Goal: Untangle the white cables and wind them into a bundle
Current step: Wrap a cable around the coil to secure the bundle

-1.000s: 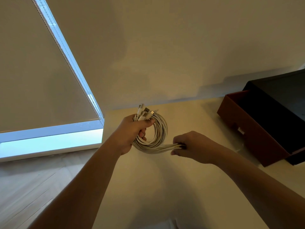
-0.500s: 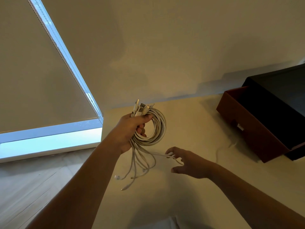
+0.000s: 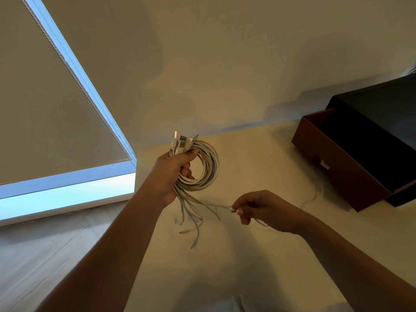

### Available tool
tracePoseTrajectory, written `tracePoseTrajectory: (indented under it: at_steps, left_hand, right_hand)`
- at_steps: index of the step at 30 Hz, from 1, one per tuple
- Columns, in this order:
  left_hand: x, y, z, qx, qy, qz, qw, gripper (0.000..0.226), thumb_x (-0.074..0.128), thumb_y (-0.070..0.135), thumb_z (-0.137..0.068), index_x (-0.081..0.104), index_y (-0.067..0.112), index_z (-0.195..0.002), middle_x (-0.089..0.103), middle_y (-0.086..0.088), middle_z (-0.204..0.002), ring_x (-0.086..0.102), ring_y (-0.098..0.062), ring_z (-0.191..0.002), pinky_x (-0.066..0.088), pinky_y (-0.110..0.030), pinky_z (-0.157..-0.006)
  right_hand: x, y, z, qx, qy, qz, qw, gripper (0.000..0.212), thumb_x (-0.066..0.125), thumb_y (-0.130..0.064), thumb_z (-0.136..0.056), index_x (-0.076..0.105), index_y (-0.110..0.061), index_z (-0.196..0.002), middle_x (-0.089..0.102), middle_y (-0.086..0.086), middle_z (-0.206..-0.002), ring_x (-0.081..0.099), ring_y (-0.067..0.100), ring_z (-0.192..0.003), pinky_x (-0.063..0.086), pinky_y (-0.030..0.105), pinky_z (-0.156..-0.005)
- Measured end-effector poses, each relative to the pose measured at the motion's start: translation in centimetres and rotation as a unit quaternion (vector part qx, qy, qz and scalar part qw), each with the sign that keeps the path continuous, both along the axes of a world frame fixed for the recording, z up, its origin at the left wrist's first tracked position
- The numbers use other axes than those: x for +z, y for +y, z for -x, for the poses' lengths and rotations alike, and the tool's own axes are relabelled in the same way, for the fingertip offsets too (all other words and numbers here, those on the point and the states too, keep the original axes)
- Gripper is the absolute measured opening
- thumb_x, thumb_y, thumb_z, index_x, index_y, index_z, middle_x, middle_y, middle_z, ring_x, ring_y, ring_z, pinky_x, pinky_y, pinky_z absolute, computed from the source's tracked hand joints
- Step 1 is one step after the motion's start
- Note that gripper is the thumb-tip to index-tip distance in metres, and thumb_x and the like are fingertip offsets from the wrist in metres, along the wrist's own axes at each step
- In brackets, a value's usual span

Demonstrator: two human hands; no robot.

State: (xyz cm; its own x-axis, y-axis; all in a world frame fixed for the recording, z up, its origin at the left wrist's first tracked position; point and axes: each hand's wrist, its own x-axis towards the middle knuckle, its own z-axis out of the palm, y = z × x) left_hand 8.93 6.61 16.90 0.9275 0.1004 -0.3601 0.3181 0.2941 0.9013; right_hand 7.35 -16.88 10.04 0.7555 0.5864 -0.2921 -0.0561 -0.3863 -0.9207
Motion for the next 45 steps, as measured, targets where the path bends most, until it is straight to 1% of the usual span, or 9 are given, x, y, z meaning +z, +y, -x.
tracePoseTrajectory:
  at_steps: [9,12,17,22,29,32,37,41,45]
  left_hand:
    - [0.8,-2.7,-0.1,-0.076,0.038,0.098,0.992,0.021,0.054,0.013,-0.094,0.061,0.016,-0.075,0.034,0.009,-0.045,0.031,-0.001,-0.036,0.033,-0.014,-0.039]
    - [1.3,-4.0,-0.1,-0.101,0.042,0.121,0.987,0.038,0.051,0.013,-0.095,0.065,0.018,-0.061,0.033,0.009,-0.045,0.031,-0.001,-0.034,0.034,-0.014,-0.037]
    - [2.6,-6.1,0.0,-0.149,0.046,0.142,0.978,0.017,0.056,0.016,-0.082,0.055,0.015,-0.065,0.032,0.009,-0.043,0.031,-0.001,-0.031,0.035,-0.014,-0.035]
    - [2.6,-7.1,-0.6,-0.148,0.046,0.080,0.985,0.023,0.062,0.022,-0.073,0.044,0.016,-0.059,0.031,0.007,-0.040,0.032,-0.004,-0.034,0.037,-0.017,-0.040]
    - [2.5,-8.7,-0.9,-0.083,0.043,0.060,0.994,0.024,0.056,0.013,-0.092,0.050,0.013,-0.069,0.034,0.006,-0.042,0.034,-0.005,-0.034,0.038,-0.017,-0.039]
    - [2.4,-9.5,-1.1,-0.032,0.019,0.054,0.998,0.015,0.057,0.011,-0.093,0.057,0.010,-0.078,0.035,0.007,-0.043,0.034,-0.004,-0.033,0.037,-0.018,-0.040]
    - [1.4,-10.4,-1.2,0.019,0.003,0.029,0.999,0.011,0.061,0.013,-0.091,0.057,0.009,-0.082,0.038,0.006,-0.044,0.036,-0.006,-0.036,0.040,-0.021,-0.045]
    - [1.1,-11.5,-0.8,0.033,-0.005,0.026,0.999,0.017,0.062,0.013,-0.091,0.055,0.009,-0.077,0.038,0.004,-0.043,0.037,-0.008,-0.037,0.040,-0.023,-0.047]
    - [0.8,-12.6,-0.4,0.065,-0.024,0.023,0.997,0.024,0.062,0.012,-0.091,0.053,0.010,-0.069,0.038,0.003,-0.043,0.037,-0.009,-0.038,0.041,-0.025,-0.048]
  right_hand:
    - [-3.1,0.1,-0.1,0.020,0.177,0.040,0.983,0.028,0.040,-0.016,-0.103,0.056,-0.013,-0.125,0.065,0.008,-0.076,0.050,0.013,-0.057,0.047,0.021,-0.059]
    - [-4.2,-0.1,-0.8,-0.029,0.178,0.012,0.983,0.027,0.042,-0.017,-0.102,0.064,-0.008,-0.115,0.066,0.005,-0.076,0.050,0.014,-0.061,0.046,0.023,-0.062]
    - [-4.4,-0.3,-1.9,-0.119,0.158,-0.043,0.979,0.022,0.049,-0.018,-0.099,0.068,-0.010,-0.094,0.066,0.002,-0.081,0.054,0.011,-0.067,0.044,0.023,-0.069]
    - [-2.4,-1.9,-3.9,-0.265,0.036,-0.042,0.963,0.012,0.061,-0.021,-0.092,0.071,-0.019,-0.085,0.059,-0.016,-0.061,0.047,-0.001,-0.056,0.035,0.015,-0.057]
    - [0.1,-4.9,-5.4,-0.218,-0.172,0.103,0.955,0.010,0.062,-0.026,-0.092,0.070,-0.023,-0.097,0.046,-0.004,-0.082,0.046,0.005,-0.072,0.035,0.011,-0.065]
    - [0.8,-5.1,-3.5,-0.210,-0.077,0.043,0.974,0.009,0.060,-0.025,-0.093,0.060,-0.017,-0.091,0.052,0.003,-0.073,0.048,0.013,-0.062,0.044,0.026,-0.061]
    - [3.0,-4.4,0.4,-0.128,0.078,-0.112,0.982,0.022,0.053,-0.024,-0.096,0.065,-0.006,-0.102,0.047,0.003,-0.068,0.043,0.012,-0.056,0.039,0.026,-0.056]
    - [3.5,-3.6,1.0,-0.058,0.121,-0.042,0.990,0.034,0.045,-0.047,-0.097,0.063,-0.022,-0.111,0.047,-0.002,-0.070,0.040,0.009,-0.056,0.039,0.024,-0.056]
    - [2.7,-3.2,0.6,-0.012,0.338,-0.057,0.939,0.056,0.033,-0.059,-0.096,0.050,-0.014,-0.124,0.065,0.013,-0.088,0.060,0.022,-0.066,0.054,0.033,-0.065]
